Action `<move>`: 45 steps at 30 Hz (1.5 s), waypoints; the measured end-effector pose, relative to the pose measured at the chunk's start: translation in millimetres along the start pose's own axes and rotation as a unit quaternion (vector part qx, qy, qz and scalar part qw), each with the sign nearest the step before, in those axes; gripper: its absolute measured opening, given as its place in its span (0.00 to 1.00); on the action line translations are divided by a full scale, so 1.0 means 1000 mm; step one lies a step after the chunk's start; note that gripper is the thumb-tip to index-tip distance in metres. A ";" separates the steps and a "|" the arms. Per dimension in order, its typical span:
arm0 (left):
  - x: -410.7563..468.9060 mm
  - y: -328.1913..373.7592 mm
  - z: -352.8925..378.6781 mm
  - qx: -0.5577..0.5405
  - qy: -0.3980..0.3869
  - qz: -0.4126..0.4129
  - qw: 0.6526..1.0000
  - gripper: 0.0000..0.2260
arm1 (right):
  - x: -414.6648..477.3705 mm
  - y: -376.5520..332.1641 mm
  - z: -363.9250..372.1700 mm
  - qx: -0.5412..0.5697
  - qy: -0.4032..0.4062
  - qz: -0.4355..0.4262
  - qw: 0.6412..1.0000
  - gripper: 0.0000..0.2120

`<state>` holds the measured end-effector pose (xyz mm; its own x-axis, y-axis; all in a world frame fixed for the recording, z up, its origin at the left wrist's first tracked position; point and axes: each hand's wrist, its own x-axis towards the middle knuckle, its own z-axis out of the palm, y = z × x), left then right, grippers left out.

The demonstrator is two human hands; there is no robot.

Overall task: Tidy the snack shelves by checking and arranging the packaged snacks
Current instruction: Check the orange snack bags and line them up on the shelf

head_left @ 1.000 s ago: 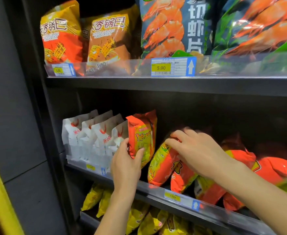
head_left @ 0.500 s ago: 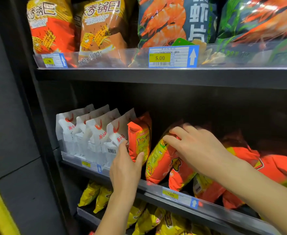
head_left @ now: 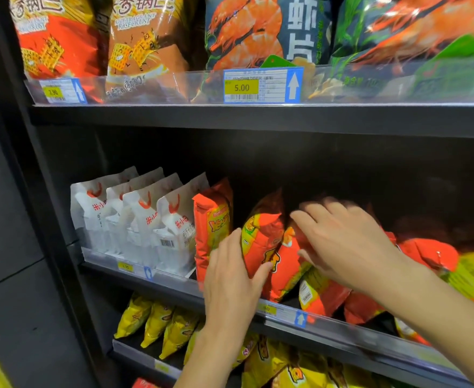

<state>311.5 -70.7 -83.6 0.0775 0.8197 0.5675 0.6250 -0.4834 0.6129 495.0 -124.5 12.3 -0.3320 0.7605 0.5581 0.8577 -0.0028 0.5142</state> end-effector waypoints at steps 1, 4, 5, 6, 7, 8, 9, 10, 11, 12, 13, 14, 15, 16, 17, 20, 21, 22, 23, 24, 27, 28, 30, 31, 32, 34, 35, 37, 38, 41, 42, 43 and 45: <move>-0.001 0.000 0.003 0.013 0.002 0.001 1.000 0.36 | -0.002 0.001 0.001 -0.001 -0.005 -0.001 1.000 0.32; -0.001 -0.003 0.007 0.006 0.030 0.007 1.000 0.29 | -0.007 0.002 0.002 -0.004 -0.004 -0.002 1.000 0.29; 0.000 -0.003 0.006 -0.005 0.036 0.005 0.999 0.28 | -0.008 0.002 0.002 -0.005 -0.003 -0.003 1.000 0.28; 0.001 -0.004 0.005 -0.016 0.040 0.004 0.999 0.27 | -0.010 0.003 0.003 -0.005 -0.001 -0.004 1.000 0.27; 0.001 -0.004 0.003 -0.025 0.044 0.004 0.999 0.27 | -0.010 0.003 0.003 -0.004 -0.002 -0.005 1.000 0.26; 0.002 -0.004 0.000 -0.032 0.046 0.005 0.998 0.27 | -0.011 0.004 0.003 -0.003 -0.005 -0.004 1.000 0.26; 0.002 -0.003 -0.003 -0.039 0.048 0.006 0.998 0.26 | -0.012 0.005 0.003 -0.001 -0.010 -0.004 1.000 0.26; 0.002 -0.002 -0.007 -0.046 0.051 0.010 0.998 0.26 | -0.012 0.005 0.002 0.002 -0.013 -0.003 1.000 0.25; 0.001 0.000 -0.012 -0.055 0.053 0.014 0.997 0.25 | -0.013 0.006 0.000 0.007 -0.011 -0.002 1.000 0.24; 0.000 0.002 -0.016 -0.066 0.056 0.017 0.996 0.25 | -0.013 0.006 -0.003 0.016 -0.004 -0.001 1.000 0.24; -0.001 0.004 -0.022 -0.078 0.057 0.015 0.995 0.24 | -0.013 0.007 -0.006 0.028 0.007 0.001 1.000 0.23; -0.002 0.006 -0.028 -0.087 0.058 0.011 0.994 0.24 | -0.013 0.007 -0.010 0.045 0.022 0.005 0.999 0.22; -0.002 0.008 -0.034 -0.094 0.058 0.007 0.994 0.24 | -0.013 0.006 -0.014 0.064 0.038 0.011 0.997 0.21; -0.003 0.009 -0.041 -0.104 0.055 0.004 0.993 0.24 | -0.013 0.006 -0.020 0.088 0.053 0.022 0.994 0.20; -0.004 0.010 -0.049 -0.118 0.048 0.002 0.992 0.23 | -0.012 0.004 -0.025 0.115 0.067 0.036 0.990 0.20; -0.013 0.012 -0.075 -0.208 0.025 -0.042 0.977 0.19 | -0.012 -0.008 -0.045 0.235 0.092 0.102 0.962 0.19; -0.018 0.011 -0.084 -0.246 0.016 -0.064 0.967 0.18 | -0.013 -0.013 -0.050 0.285 0.092 0.125 0.946 0.19; -0.023 0.010 -0.093 -0.279 0.007 -0.084 0.957 0.16 | -0.015 -0.019 -0.053 0.337 0.093 0.143 0.926 0.19; -0.028 0.007 -0.101 -0.309 -0.001 -0.100 0.946 0.15 | -0.016 -0.026 -0.056 0.392 0.095 0.159 0.901 0.17; -0.033 0.003 -0.108 -0.342 -0.010 -0.115 0.932 0.14 | -0.018 -0.035 -0.059 0.448 0.090 0.179 0.871 0.16; -0.053 -0.009 -0.129 -0.429 -0.042 -0.168 0.887 0.15 | -0.021 -0.068 -0.062 0.596 0.027 0.241 0.766 0.16; -0.061 -0.013 -0.136 -0.448 -0.048 -0.183 0.874 0.15 | -0.022 -0.082 -0.064 0.634 -0.008 0.257 0.730 0.18; -0.077 -0.018 -0.146 -0.479 -0.062 -0.202 0.852 0.15 | -0.026 -0.107 -0.066 0.704 -0.078 0.274 0.650 0.24; -0.086 -0.020 -0.150 -0.487 -0.074 -0.209 0.845 0.15 | -0.030 -0.120 -0.069 0.740 -0.109 0.269 0.607 0.26; -0.095 -0.022 -0.153 -0.491 -0.085 -0.216 0.840 0.15 | -0.035 -0.132 -0.071 0.768 -0.130 0.260 0.570 0.27; -0.112 -0.026 -0.159 -0.485 -0.099 -0.223 0.840 0.16 | -0.046 -0.156 -0.071 0.799 -0.138 0.264 0.523 0.29; -0.120 -0.028 -0.160 -0.481 -0.101 -0.227 0.841 0.15 | -0.052 -0.167 -0.070 0.807 -0.132 0.279 0.503 0.30; -0.135 -0.033 -0.163 -0.476 -0.107 -0.235 0.841 0.16 | -0.064 -0.184 -0.069 0.814 -0.114 0.309 0.479 0.29; -0.142 -0.034 -0.165 -0.474 -0.112 -0.241 0.839 0.16 | -0.071 -0.191 -0.067 0.813 -0.108 0.320 0.474 0.28; -0.159 -0.036 -0.168 -0.467 -0.120 -0.265 0.835 0.16 | -0.091 -0.205 -0.061 0.832 -0.091 0.362 0.410 0.27; -0.163 -0.037 -0.168 -0.464 -0.127 -0.273 0.833 0.17 | -0.097 -0.208 -0.059 0.846 -0.091 0.374 0.368 0.29; -0.166 -0.037 -0.169 -0.464 -0.135 -0.282 0.828 0.20 | -0.103 -0.210 -0.056 0.859 -0.094 0.384 0.325 0.30; -0.171 -0.036 -0.168 -0.466 -0.140 -0.310 0.817 0.24 | -0.114 -0.211 -0.052 0.874 -0.102 0.391 0.269 0.35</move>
<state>144.5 -245.3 -110.6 0.2265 0.9709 -0.0780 -0.2415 0.1335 0.9612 331.5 -244.3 -126.2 0.0945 0.9915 -0.0891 -0.4326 -0.0397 -0.9007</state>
